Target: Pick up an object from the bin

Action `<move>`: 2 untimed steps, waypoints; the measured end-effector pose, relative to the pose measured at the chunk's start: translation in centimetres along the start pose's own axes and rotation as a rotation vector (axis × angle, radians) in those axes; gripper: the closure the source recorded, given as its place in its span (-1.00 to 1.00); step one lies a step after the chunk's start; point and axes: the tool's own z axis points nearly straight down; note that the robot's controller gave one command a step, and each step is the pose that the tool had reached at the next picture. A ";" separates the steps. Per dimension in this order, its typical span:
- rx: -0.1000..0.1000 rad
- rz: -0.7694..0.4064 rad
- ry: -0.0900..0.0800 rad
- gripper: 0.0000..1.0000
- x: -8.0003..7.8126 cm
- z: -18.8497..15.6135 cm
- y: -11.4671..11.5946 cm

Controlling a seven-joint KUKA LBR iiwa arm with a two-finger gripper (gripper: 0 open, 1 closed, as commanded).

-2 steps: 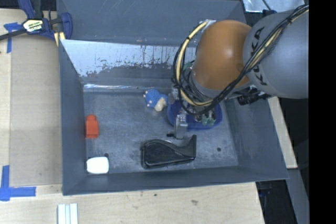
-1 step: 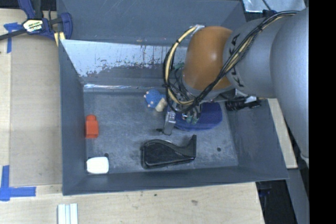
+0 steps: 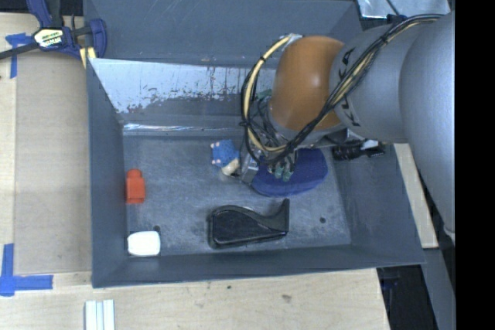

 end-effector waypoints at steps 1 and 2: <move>0.000 0.068 0.002 1.00 3.2 -6.3 -0.5; 0.002 0.067 0.006 -1.00 3.2 -5.9 -0.5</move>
Offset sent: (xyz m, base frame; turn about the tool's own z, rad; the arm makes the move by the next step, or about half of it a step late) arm -0.0337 0.0037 0.0585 0.0686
